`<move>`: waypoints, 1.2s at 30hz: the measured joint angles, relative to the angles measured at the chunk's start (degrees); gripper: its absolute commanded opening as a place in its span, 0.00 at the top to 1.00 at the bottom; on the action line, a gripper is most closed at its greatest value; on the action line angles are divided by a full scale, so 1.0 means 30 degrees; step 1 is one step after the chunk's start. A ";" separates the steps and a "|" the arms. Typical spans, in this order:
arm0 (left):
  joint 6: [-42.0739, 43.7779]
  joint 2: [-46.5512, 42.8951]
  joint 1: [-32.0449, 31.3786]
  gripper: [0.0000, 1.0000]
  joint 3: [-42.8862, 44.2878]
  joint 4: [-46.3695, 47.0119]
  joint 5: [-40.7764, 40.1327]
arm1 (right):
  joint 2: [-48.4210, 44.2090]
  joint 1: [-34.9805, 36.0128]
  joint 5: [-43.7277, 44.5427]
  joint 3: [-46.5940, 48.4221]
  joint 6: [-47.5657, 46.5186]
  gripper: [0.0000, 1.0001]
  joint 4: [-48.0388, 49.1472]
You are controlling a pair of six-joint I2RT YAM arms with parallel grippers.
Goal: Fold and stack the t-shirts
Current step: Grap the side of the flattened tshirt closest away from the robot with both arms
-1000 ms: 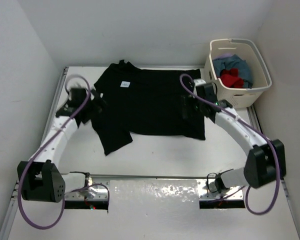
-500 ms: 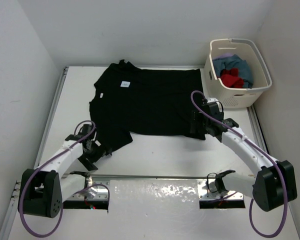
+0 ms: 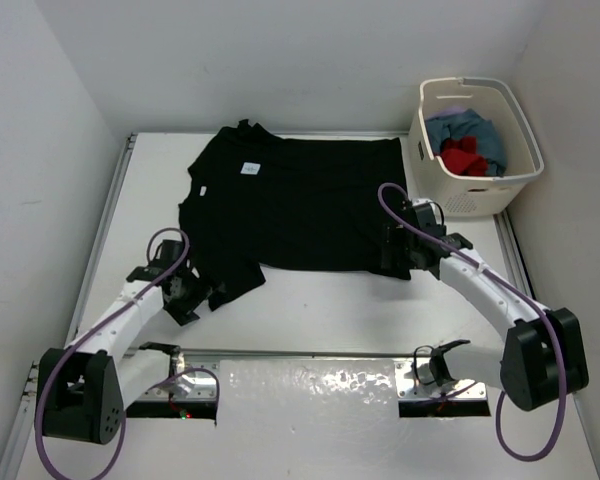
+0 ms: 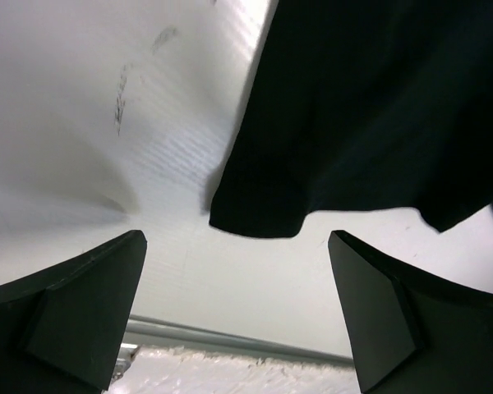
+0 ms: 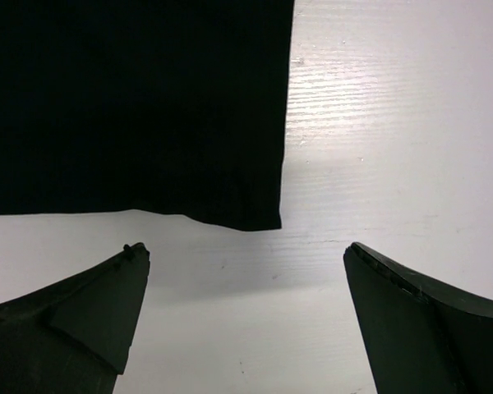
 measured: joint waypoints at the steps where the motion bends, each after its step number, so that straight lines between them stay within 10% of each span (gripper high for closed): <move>1: 0.0036 0.0051 0.0000 0.11 0.0168 0.0051 -0.0204 | 0.0117 -0.0066 0.0000 0.0044 -0.0058 0.01 -0.0007; 12: 0.0328 0.1953 -0.0015 0.32 -0.0270 0.1333 -0.0233 | 0.0838 -0.1049 -0.0087 0.0357 -0.0211 0.01 0.0007; 23: 0.0561 0.3643 -0.0670 1.00 -0.0168 0.3351 0.0444 | 0.0918 -0.1282 -0.0255 -0.0357 -0.0124 0.02 0.0058; 36: 0.1166 0.3861 -0.0911 1.00 0.0000 0.3599 0.0758 | 0.2514 -0.2062 -0.1727 -0.2965 0.1362 0.43 0.3512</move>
